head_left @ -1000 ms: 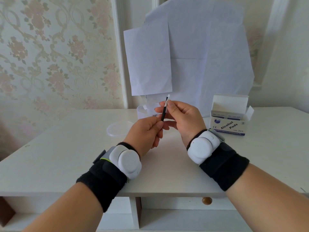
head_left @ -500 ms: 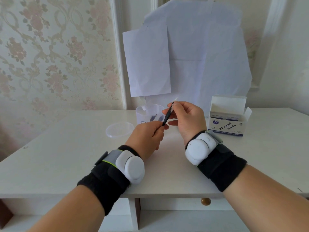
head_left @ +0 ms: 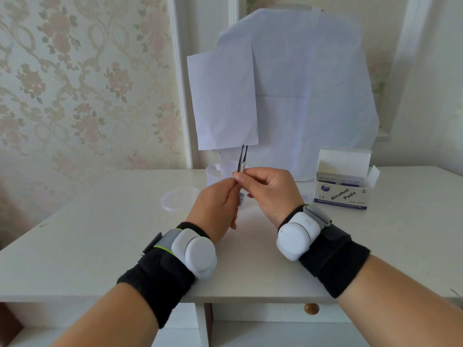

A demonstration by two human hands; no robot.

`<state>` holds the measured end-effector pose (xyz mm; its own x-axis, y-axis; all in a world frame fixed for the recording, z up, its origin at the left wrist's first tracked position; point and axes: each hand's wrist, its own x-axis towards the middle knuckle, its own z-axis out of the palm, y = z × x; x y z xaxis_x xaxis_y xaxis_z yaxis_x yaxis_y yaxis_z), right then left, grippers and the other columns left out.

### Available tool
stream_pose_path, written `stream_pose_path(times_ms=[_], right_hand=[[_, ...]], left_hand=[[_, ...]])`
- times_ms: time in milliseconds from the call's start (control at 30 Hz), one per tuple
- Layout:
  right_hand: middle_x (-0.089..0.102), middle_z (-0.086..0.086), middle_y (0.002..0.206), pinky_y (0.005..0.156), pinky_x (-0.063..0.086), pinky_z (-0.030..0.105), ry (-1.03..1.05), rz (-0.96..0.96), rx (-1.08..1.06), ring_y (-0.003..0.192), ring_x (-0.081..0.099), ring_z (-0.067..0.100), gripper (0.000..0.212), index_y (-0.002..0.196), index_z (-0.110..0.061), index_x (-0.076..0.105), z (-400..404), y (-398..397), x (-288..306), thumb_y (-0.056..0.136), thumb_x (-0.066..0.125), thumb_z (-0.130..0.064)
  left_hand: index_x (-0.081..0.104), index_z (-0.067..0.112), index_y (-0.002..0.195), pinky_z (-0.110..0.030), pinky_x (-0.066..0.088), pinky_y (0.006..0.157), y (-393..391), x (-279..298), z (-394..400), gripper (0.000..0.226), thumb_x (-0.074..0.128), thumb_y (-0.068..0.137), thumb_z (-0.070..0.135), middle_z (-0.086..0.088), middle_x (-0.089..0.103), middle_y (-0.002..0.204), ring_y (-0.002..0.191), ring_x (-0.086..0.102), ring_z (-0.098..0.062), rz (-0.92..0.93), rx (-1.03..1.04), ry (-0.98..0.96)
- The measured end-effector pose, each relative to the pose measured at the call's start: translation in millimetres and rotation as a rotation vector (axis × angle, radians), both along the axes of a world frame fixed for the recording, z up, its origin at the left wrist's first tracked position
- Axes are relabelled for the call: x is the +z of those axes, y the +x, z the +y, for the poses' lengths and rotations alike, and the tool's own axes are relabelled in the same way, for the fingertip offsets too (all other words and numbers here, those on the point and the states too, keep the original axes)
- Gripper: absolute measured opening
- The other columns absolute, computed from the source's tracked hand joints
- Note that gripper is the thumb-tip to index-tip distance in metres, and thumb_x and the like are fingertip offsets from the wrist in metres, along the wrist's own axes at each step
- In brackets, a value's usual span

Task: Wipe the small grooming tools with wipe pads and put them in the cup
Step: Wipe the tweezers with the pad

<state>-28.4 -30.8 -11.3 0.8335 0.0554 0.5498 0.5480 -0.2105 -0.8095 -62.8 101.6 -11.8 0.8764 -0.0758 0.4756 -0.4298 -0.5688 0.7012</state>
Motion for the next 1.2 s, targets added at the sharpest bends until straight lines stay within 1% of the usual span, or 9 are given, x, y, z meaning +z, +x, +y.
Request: stream_pose_path(times_ms=[100, 200, 333, 467, 667, 733, 833, 1067, 1200], right_hand=[[0.067, -0.013, 0.067, 0.074, 0.051, 0.024, -0.059, -0.079, -0.033, 0.072, 0.064, 0.004, 0.018, 0.075, -0.023, 0.073, 1, -1, 1, 0.090, 0.068, -0.031], [0.066, -0.010, 0.066, 0.069, 0.050, 0.023, -0.085, -0.152, -0.137, 0.070, 0.063, 0.006, 0.021, 0.072, -0.022, 0.069, 2, -1, 1, 0.091, 0.065, -0.030], [0.071, -0.005, 0.073, 0.069, 0.053, 0.027, -0.061, -0.151, -0.112, 0.069, 0.067, 0.006, 0.021, 0.078, -0.015, 0.068, 2, -4, 4, 0.095, 0.061, -0.026], [0.071, -0.003, 0.077, 0.072, 0.056, 0.035, -0.200, -0.175, -0.029, 0.070, 0.068, 0.012, 0.015, 0.090, -0.016, 0.068, 4, -7, 2, 0.098, 0.057, -0.022], [0.065, -0.008, 0.079, 0.075, 0.056, 0.041, -0.164, -0.224, -0.075, 0.071, 0.061, 0.010, 0.015, 0.098, -0.011, 0.072, 3, -4, 4, 0.097, 0.059, -0.017], [0.064, -0.012, 0.073, 0.072, 0.058, 0.039, -0.077, -0.179, -0.092, 0.065, 0.061, 0.007, 0.016, 0.097, -0.012, 0.073, -1, -3, 6, 0.096, 0.061, -0.022], [0.069, 0.001, 0.071, 0.067, 0.059, 0.035, 0.045, -0.119, -0.093, 0.061, 0.064, 0.012, 0.018, 0.096, -0.010, 0.075, -3, -4, 8, 0.096, 0.061, -0.022], [0.073, 0.001, 0.073, 0.064, 0.060, 0.030, 0.191, -0.053, -0.078, 0.061, 0.066, 0.013, 0.016, 0.095, -0.011, 0.075, -4, -3, 10, 0.096, 0.062, -0.019], [0.071, -0.002, 0.073, 0.063, 0.058, 0.024, 0.070, -0.089, -0.088, 0.059, 0.066, 0.007, 0.014, 0.100, -0.008, 0.073, -5, -4, 10, 0.093, 0.066, -0.019]], left_hand=[[0.052, 0.009, 0.074, -0.013, 0.046, 0.052, -1, 3, -3, 0.032, 0.036, 0.102, 0.010, -0.003, 0.055, 0.065, 0.049, 0.051, -0.008, -0.048, -0.020, -0.003], [0.061, 0.009, 0.082, -0.030, 0.055, 0.061, 2, 0, -3, 0.027, 0.042, 0.100, 0.009, -0.005, 0.059, 0.074, 0.060, 0.059, -0.013, -0.179, 0.013, 0.077], [0.067, 0.014, 0.105, -0.004, 0.043, 0.068, 1, 2, 4, 0.018, 0.051, 0.098, 0.019, 0.006, 0.059, 0.089, 0.071, 0.056, 0.002, -0.386, 0.195, -0.055], [0.049, 0.030, 0.132, -0.012, 0.048, 0.076, 0, 4, 8, 0.035, 0.052, 0.097, 0.025, 0.009, 0.055, 0.104, 0.089, 0.060, -0.005, -0.388, 0.149, -0.200], [0.067, 0.029, 0.101, -0.017, 0.052, 0.071, 2, 6, 10, 0.022, 0.056, 0.096, 0.011, 0.005, 0.065, 0.094, 0.071, 0.064, -0.001, -0.309, 0.134, -0.246], [0.069, 0.029, 0.098, -0.014, 0.051, 0.071, 1, 6, 10, 0.020, 0.058, 0.095, 0.013, 0.005, 0.067, 0.088, 0.069, 0.064, -0.001, -0.267, 0.141, -0.231], [0.073, 0.024, 0.101, -0.017, 0.051, 0.070, 0, 4, 9, 0.019, 0.057, 0.095, 0.016, 0.004, 0.068, 0.079, 0.066, 0.064, -0.003, -0.232, 0.131, -0.197], [0.064, 0.028, 0.083, -0.013, 0.047, 0.055, 2, 5, 10, 0.021, 0.052, 0.098, 0.019, 0.004, 0.063, 0.063, 0.050, 0.056, -0.005, -0.221, 0.175, -0.263], [0.063, 0.025, 0.082, -0.015, 0.042, 0.055, 8, 4, 16, 0.023, 0.048, 0.099, 0.027, 0.005, 0.060, 0.060, 0.048, 0.052, -0.004, -0.175, 0.241, -0.277]])
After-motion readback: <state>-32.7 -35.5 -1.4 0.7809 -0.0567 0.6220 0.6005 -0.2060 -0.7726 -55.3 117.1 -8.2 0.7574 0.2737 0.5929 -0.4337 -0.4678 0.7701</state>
